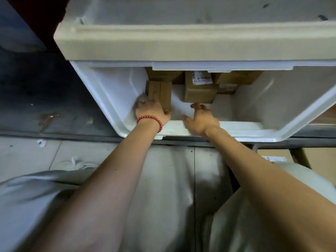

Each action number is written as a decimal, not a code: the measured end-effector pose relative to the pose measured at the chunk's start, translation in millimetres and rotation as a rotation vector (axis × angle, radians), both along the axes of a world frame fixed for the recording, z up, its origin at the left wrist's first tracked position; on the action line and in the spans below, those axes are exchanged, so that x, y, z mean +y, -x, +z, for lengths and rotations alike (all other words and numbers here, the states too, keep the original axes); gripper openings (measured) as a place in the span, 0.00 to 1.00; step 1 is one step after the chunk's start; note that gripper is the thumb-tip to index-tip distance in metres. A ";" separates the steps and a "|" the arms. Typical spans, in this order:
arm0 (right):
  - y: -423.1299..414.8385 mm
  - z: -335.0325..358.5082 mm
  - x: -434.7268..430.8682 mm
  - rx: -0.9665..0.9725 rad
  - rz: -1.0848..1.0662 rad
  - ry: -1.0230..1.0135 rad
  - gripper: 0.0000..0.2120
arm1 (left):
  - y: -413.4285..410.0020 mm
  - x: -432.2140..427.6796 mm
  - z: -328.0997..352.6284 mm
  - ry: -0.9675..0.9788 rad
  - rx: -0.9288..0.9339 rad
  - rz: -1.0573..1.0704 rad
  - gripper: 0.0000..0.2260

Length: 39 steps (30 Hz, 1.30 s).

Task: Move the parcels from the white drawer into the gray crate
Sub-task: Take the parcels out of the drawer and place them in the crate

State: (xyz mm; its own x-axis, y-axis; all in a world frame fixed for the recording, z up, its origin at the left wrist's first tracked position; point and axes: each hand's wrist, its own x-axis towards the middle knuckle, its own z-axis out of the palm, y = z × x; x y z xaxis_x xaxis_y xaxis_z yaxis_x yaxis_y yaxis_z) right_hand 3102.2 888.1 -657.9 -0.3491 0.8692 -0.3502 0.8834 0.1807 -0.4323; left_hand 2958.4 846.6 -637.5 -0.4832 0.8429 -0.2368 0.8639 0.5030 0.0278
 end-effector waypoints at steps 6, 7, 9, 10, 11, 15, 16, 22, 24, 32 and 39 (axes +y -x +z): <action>4.1 -18.3 17.1 -0.007 -0.016 -0.050 0.29 | 1.1 22.6 -22.1 0.008 -0.130 0.118 0.44; 2.6 -18.4 18.7 -0.005 -0.015 -0.051 0.29 | 0.7 23.4 -23.1 -0.019 -0.132 0.126 0.44; -0.4 -16.1 21.9 0.012 -0.023 -0.057 0.30 | 0.0 24.8 -22.3 -0.087 -0.131 0.110 0.46; -1.9 -13.7 23.4 0.028 -0.034 -0.059 0.31 | -1.1 25.4 -19.8 -0.124 -0.136 0.083 0.47; -3.4 -9.7 24.0 0.048 -0.051 -0.063 0.31 | -2.7 25.6 -15.7 -0.158 -0.144 0.047 0.48; -7.8 10.0 11.0 0.105 -0.091 -0.089 0.36 | -13.4 17.0 3.8 -0.383 -0.222 0.066 0.44; -10.7 17.7 3.2 0.117 -0.088 -0.106 0.37 | -16.7 11.3 9.0 -0.469 -0.271 0.104 0.43; -21.3 40.6 -39.8 0.248 -0.109 -0.146 0.34 | -31.7 -37.0 24.2 -0.676 -0.358 -0.001 0.42; -28.9 47.7 -52.3 0.261 -0.119 -0.170 0.34 | -42.4 -60.8 31.8 -0.707 -0.383 -0.020 0.41; -62.8 78.1 -112.7 0.574 -0.263 -0.114 0.34 | -66.2 -150.5 47.1 -0.735 -0.652 -0.100 0.39; -90.1 63.4 -159.7 0.565 -0.347 0.008 0.19 | -71.2 -207.2 48.1 -0.708 -0.435 -0.403 0.39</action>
